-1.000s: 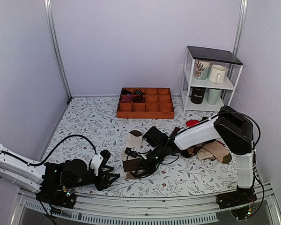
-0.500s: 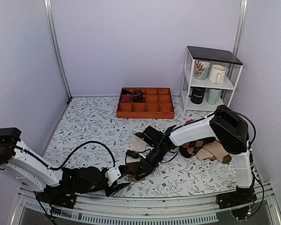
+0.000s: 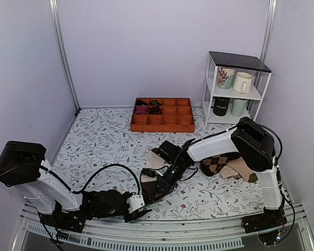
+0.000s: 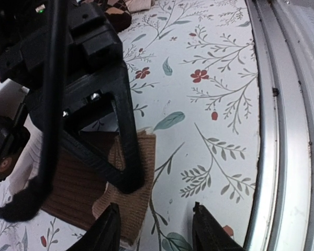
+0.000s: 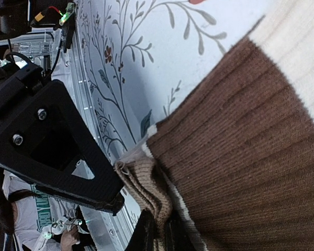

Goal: Roll the socks
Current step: Roll the sock at the center of the board.

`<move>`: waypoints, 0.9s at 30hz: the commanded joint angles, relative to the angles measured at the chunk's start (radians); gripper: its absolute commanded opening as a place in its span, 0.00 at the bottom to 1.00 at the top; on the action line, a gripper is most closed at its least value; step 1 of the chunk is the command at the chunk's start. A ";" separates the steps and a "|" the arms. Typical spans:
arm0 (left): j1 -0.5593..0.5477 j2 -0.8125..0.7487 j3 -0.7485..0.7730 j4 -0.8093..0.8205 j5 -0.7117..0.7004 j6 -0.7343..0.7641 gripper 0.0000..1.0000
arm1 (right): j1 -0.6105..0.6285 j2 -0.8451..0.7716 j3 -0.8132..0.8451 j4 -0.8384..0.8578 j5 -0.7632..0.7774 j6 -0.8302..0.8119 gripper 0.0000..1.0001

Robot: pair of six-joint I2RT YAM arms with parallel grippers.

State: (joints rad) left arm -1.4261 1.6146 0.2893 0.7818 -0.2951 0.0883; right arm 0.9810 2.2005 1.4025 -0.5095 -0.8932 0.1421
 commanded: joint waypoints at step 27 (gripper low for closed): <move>0.065 0.116 0.054 -0.084 0.048 -0.122 0.00 | -0.001 0.059 -0.051 -0.036 0.026 0.001 0.06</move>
State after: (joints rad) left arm -1.3930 1.7107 0.3233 0.8078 -0.3473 0.0128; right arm 0.9783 2.2063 1.3911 -0.5076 -0.9272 0.1421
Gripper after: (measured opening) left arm 0.033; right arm 0.065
